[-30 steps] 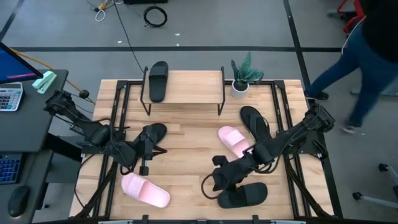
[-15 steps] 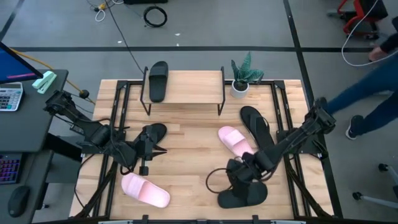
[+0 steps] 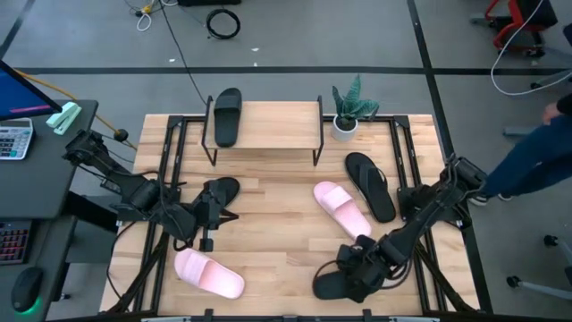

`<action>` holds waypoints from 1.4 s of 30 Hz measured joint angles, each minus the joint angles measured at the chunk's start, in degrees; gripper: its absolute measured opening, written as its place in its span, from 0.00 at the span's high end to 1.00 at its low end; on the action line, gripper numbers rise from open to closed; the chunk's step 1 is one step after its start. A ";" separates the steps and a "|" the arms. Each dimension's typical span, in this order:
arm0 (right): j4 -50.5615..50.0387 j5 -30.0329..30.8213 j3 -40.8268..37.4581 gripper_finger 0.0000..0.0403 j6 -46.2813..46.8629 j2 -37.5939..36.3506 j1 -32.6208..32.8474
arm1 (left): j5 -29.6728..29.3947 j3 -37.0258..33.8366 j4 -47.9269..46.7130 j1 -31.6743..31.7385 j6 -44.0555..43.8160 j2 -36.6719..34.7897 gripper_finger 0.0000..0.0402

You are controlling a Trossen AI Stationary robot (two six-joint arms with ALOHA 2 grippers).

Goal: Pick and place slides into the shelf
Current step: Put the black slipper on the shelf

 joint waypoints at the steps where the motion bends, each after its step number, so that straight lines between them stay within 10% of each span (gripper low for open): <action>1: 3.00 -0.02 -1.08 0.61 0.26 0.00 0.58 | -0.02 0.00 -0.05 -0.02 -0.10 0.00 0.94; 14: 17.81 0.01 -10.35 0.61 6.00 -0.04 4.77 | 0.00 0.00 -0.01 -0.02 -0.11 0.00 0.98; 26: -5.24 -14.15 -7.84 0.61 11.89 -0.06 7.41 | -0.01 0.00 0.04 -0.01 -0.06 0.00 0.93; 42: -9.95 -20.48 1.34 0.61 2.69 -0.15 7.58 | -0.01 -0.01 0.65 -0.01 -0.14 0.00 0.96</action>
